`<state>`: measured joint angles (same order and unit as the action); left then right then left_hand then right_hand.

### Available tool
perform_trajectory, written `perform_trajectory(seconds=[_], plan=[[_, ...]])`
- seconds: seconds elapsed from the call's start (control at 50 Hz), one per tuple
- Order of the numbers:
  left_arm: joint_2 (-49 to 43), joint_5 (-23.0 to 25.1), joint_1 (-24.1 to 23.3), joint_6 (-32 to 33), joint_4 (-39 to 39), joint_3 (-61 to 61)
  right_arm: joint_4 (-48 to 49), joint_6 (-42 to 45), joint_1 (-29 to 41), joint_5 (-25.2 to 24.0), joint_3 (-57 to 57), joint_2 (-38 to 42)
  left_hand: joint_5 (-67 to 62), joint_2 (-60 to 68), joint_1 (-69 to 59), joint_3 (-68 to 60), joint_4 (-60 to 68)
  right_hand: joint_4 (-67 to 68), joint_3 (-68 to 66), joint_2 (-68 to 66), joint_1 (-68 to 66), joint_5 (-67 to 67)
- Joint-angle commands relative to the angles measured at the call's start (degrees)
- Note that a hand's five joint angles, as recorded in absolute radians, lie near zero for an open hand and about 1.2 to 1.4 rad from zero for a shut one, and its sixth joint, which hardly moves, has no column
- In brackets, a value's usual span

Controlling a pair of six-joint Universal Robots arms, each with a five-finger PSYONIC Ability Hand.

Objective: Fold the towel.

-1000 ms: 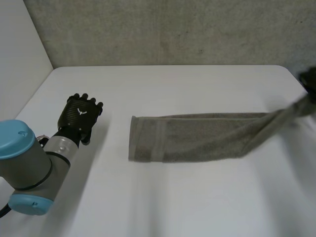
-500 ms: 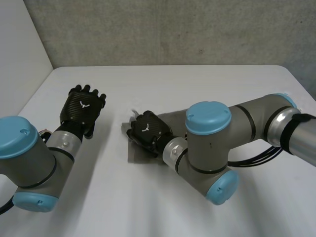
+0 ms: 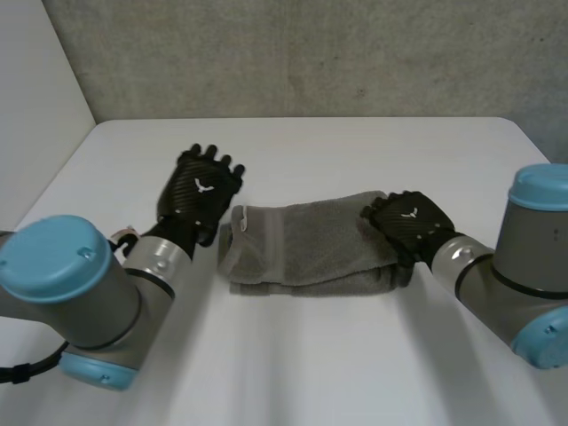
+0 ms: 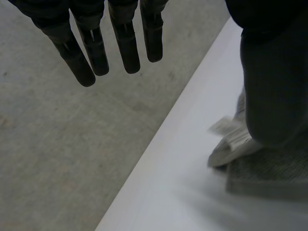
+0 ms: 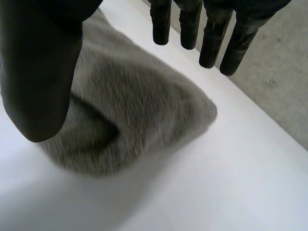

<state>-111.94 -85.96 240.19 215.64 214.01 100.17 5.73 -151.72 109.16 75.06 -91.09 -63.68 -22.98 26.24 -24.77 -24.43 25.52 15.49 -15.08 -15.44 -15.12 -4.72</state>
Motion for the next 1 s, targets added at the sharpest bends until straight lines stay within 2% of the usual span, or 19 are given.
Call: perform_trajectory(seconds=[0.02,0.04,0.06,0.08,0.12,0.32,0.36,0.42,0.46,0.5,0.6,0.74,0.76,0.78,0.8,0.82,0.9,0.94,1.0], plan=[[-3.72,0.0,-3.58,0.21,-0.34,-0.68,4.19,1.25,-2.9,-1.15,-2.43,1.1,12.33,-5.6,4.12,3.79,-4.88,26.92,-27.33,-26.98,-27.29,-27.7],[-3.73,0.0,-3.58,0.22,-0.34,-0.68,4.2,1.25,-2.9,-1.15,-2.43,1.1,12.33,-5.6,4.12,3.79,-4.88,27.06,-27.46,-27.11,-27.42,-27.83],[-3.81,0.0,-3.76,0.39,-0.34,-0.41,4.55,1.34,-3.08,-1.06,-2.43,1.54,12.33,-5.6,4.12,3.79,-4.88,41.88,-42.29,-41.93,-42.24,-42.65],[-3.81,0.0,-3.76,0.39,-0.34,-0.41,4.55,1.34,-3.08,-1.06,-2.43,1.54,12.33,-5.6,4.12,3.79,-4.88,42.03,-42.44,-42.08,-42.39,-42.8],[-3.81,-0.09,-3.76,0.39,-0.34,0.03,4.64,1.43,-3.52,-0.71,-2.17,2.16,12.5,-5.76,4.29,3.96,-5.05,64.42,-64.82,-64.47,-64.78,-65.19],[0.39,-0.79,-2.27,0.13,-0.69,0.99,3.41,7.92,-2.65,-0.27,3.35,0.67,13.17,-6.43,4.96,4.63,-5.72,64.51,-64.92,-64.56,-64.88,-65.28],[1.37,-1.41,-1.56,0.04,-0.69,1.17,2.88,9.25,-0.79,-0.71,4.78,-0.21,13.51,-6.77,5.3,4.97,-6.05,64.51,-64.92,-64.56,-64.88,-65.28],[2.77,-3.16,-0.08,0.04,-0.69,1.17,1.48,11.26,7.16,-1.93,8.89,-1.27,15.35,-8.61,7.14,6.8,-7.89,64.51,-64.92,-64.56,-64.88,-65.28],[3.66,-4.04,0.46,-0.05,-0.69,1.08,1.03,12.24,11.16,-2.38,11.37,-0.13,17.71,-10.98,9.5,9.17,-10.26,64.51,-64.92,-64.56,-64.88,-65.28],[5.06,-6.05,0.98,-0.22,-0.69,0.99,0.25,14.16,17.63,-3.6,15.74,4.68,19.9,-13.16,11.69,11.35,-12.44,64.51,-64.92,-64.56,-64.88,-65.28],[6.64,-8.52,2.47,-2.5,-0.61,0.99,-0.89,19.78,24.15,-4.57,21.37,11.28,21.25,-14.51,13.04,12.7,-13.79,64.51,-64.92,-64.56,-64.88,-65.28],[7.44,-9.05,3.71,-7.34,-0.61,0.55,-1.07,23.49,27.42,-3.26,26.31,18.16,21.25,-14.51,13.04,12.7,-13.79,64.51,-64.92,-64.56,-64.88,-65.28],[7.44,-8.97,3.8,-8.04,-0.61,0.38,-1.07,23.05,27.51,-2.82,26.57,18.76,21.25,-14.51,13.04,12.7,-13.79,58.07,-58.48,-58.13,-58.44,-58.85],[7.44,-8.97,3.8,-8.39,-0.61,0.2,-1.07,22.01,27.59,-1.86,26.49,18.86,21.25,-14.51,13.04,12.7,-13.79,28.53,-28.94,-28.59,-28.9,-29.31],[7.44,-8.97,3.8,-8.4,-0.61,0.2,-1.07,22.0,27.59,-1.85,26.49,18.86,21.25,-14.51,13.04,12.7,-13.79,28.23,-28.64,-28.29,-28.6,-29.01],[7.35,-8.88,3.8,-8.49,-0.61,0.12,-1.07,20.17,27.42,-0.28,26.14,18.86,21.25,-14.51,13.04,12.7,-13.79,-4.74,4.33,4.68,4.37,3.96],[7.26,-8.7,3.71,-8.57,-0.61,0.03,-1.34,13.82,27.07,3.07,24.46,16.57,21.08,-14.34,12.87,12.53,-13.62,-5.49,5.08,5.44,5.12,4.72],[6.82,-8.7,3.36,-8.66,-0.61,-0.67,-1.08,6.74,26.02,4.3,20.62,10.1,21.08,-14.34,12.87,12.53,-13.62,-5.49,5.08,5.44,5.12,4.72],[6.65,-8.7,3.1,-8.66,-0.61,-1.12,-0.99,3.27,25.4,4.3,18.31,6.73,21.08,-14.34,12.87,12.53,-13.62,-5.49,5.08,5.44,5.12,4.72]])
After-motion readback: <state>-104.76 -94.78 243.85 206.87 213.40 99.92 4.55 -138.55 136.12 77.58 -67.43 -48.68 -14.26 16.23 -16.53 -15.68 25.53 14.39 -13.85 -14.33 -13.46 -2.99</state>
